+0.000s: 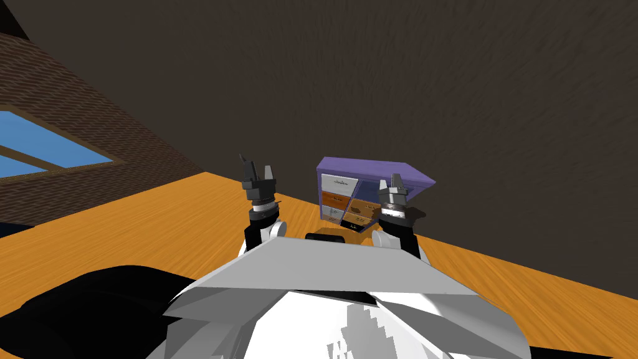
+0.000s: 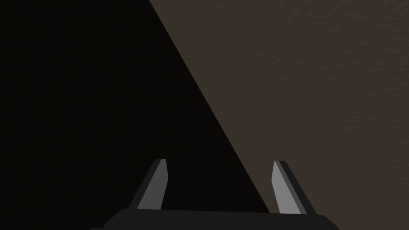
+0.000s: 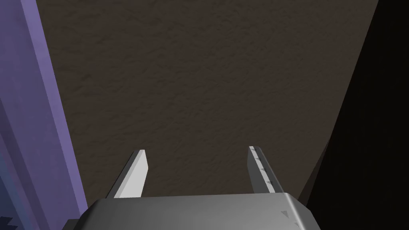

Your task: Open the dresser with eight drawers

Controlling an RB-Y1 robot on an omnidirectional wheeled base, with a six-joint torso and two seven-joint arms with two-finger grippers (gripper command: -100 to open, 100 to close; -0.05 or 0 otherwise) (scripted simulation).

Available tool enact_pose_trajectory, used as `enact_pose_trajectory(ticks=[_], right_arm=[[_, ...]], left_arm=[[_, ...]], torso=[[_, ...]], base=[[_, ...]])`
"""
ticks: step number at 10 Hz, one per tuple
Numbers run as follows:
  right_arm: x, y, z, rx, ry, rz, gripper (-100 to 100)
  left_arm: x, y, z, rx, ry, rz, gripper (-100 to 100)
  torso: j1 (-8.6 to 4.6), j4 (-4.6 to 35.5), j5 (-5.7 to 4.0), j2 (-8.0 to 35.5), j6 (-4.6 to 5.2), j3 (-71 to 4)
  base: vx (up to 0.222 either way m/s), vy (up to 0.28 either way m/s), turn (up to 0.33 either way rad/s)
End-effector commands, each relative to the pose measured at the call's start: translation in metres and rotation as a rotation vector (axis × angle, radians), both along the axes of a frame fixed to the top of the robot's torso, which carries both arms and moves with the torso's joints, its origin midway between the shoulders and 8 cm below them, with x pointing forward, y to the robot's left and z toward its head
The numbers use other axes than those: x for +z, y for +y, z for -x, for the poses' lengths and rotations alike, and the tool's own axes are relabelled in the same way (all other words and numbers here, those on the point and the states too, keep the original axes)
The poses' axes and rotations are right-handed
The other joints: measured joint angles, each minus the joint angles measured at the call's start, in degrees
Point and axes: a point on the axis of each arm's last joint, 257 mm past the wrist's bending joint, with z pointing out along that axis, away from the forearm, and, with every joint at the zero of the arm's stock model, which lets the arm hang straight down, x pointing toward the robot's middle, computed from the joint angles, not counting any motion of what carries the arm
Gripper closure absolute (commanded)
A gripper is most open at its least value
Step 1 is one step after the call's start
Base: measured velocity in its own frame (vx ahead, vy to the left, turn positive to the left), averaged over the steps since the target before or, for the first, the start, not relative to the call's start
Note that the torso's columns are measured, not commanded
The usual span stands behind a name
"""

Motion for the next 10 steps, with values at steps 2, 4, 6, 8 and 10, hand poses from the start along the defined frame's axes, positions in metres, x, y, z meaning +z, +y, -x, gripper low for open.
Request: enact_pose_trajectory(ticks=[2, 4, 6, 8, 10], right_arm=[[0.0000, 0.0000, 0.0000, 0.000, 0.000, 0.000, 0], [0.0001, 0.0000, 0.0000, 0.000, 0.000, 0.000, 0], [0.0001, 0.0000, 0.0001, 0.000, 0.000, 0.000, 0], [0.0002, 0.0000, 0.0001, 0.000, 0.000, 0.000, 0], [-0.0006, 0.0030, -0.0004, 0.009, 0.013, 0.060, -100]], left_arm=[[0.0000, 0.0000, 0.0000, 0.000, 0.000, 0.000, 0], [0.0001, 0.0000, 0.0001, 0.000, 0.000, 0.000, 0], [0.0001, 0.0000, 0.0001, 0.000, 0.000, 0.000, 0], [0.0001, 0.0000, 0.0001, 0.000, 0.000, 0.000, 0], [0.0001, 0.0000, 0.0001, 0.000, 0.000, 0.000, 0]], torso=[[0.00, 6.0, 0.00, 6.0, 0.00, -12.0], [0.00, 14.2, 0.00, 14.2, 0.00, -28.5], [0.00, 22.7, 0.00, 22.7, 0.00, -45.4], [0.00, 31.1, 0.00, 31.2, 0.00, -62.3], [0.00, 39.6, 0.00, 39.6, 0.00, -79.2]], base=[[0.000, 0.000, 0.000], [0.000, 0.000, 0.000], [0.000, 0.000, 0.000], [0.000, 0.000, 0.000], [0.008, 0.006, -0.006]])
